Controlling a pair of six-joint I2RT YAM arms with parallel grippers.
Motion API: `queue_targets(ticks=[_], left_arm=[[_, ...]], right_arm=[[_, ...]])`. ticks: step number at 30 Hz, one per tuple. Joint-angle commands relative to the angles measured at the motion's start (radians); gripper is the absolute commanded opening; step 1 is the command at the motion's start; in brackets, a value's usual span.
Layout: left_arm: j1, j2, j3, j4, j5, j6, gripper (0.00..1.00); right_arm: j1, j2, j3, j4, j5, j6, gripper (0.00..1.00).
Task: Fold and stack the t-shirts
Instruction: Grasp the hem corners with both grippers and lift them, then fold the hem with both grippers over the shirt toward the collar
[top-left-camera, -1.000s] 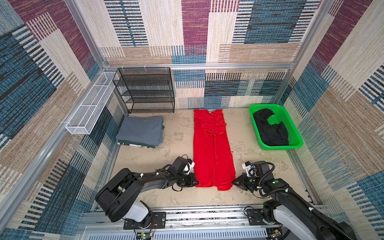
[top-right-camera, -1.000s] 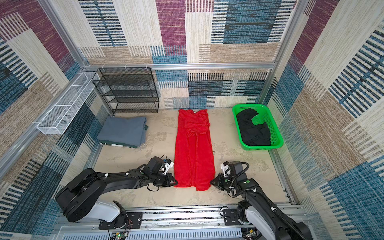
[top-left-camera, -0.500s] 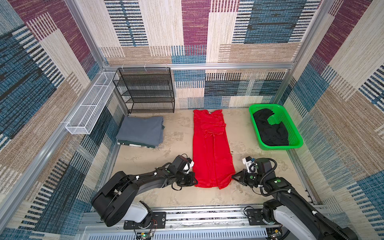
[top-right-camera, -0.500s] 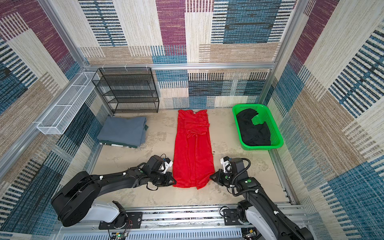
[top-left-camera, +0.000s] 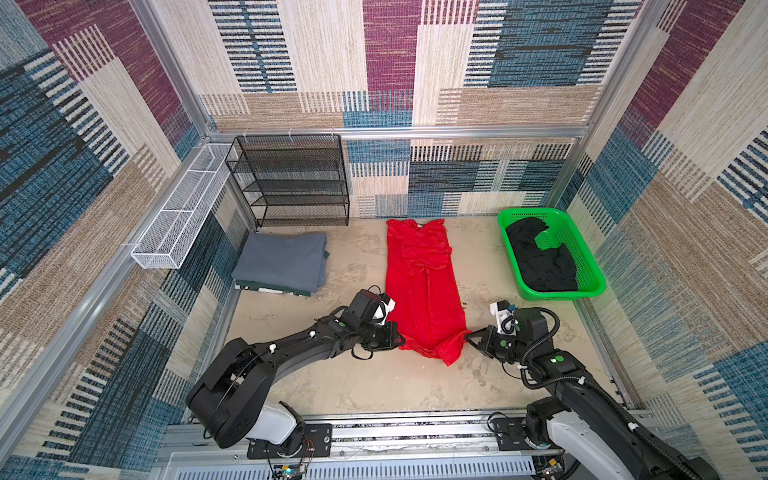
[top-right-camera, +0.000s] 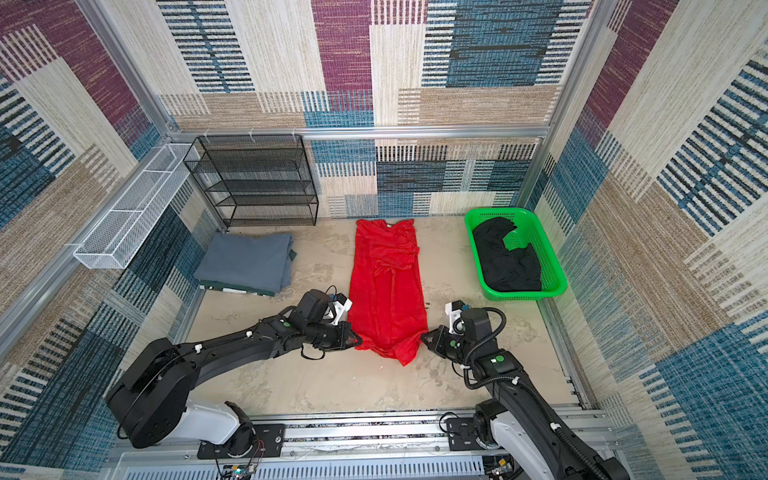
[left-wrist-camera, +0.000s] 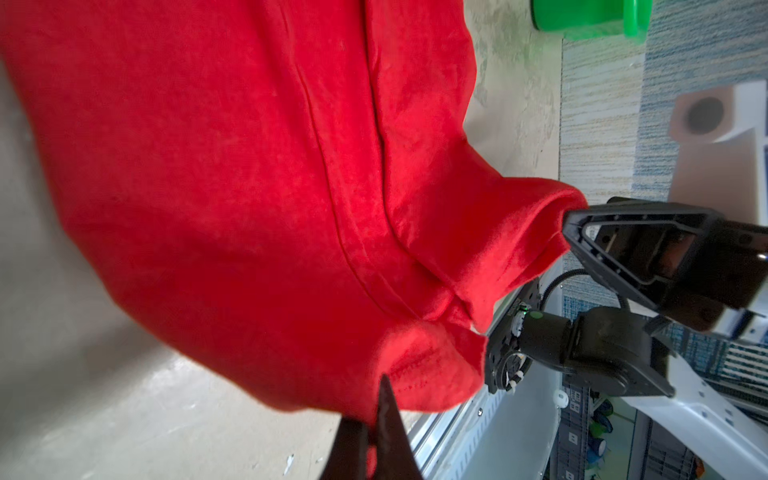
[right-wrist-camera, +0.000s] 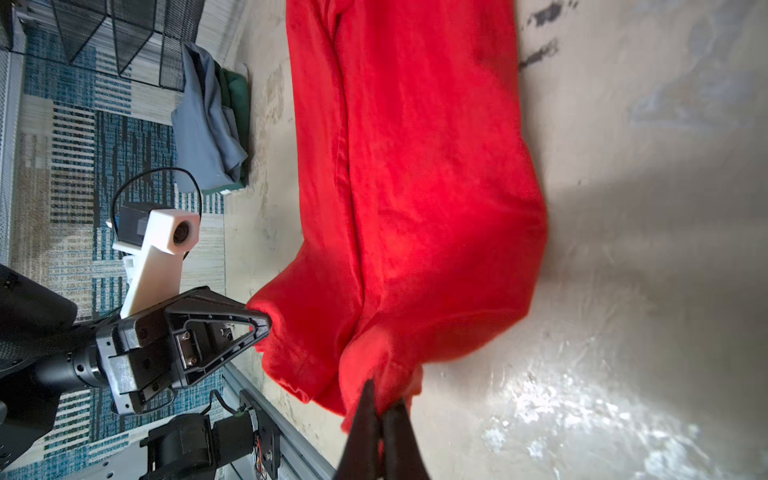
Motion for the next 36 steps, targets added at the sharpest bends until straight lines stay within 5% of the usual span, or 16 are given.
queue_targets(ticks=[1, 17, 36], left_arm=[[0.021, 0.007, 0.050, -0.045, -0.010, 0.011, 0.00], [0.171, 0.055, 0.232, -0.165, 0.004, 0.111, 0.00], [0.254, 0.280, 0.454, -0.153, 0.036, 0.141, 0.00]], right_arm=[[0.000, 0.027, 0.021, 0.121, 0.041, 0.031, 0.00], [-0.003, 0.314, 0.270, 0.130, 0.102, -0.094, 0.00], [-0.077, 0.618, 0.481, 0.196, 0.087, -0.172, 0.00]])
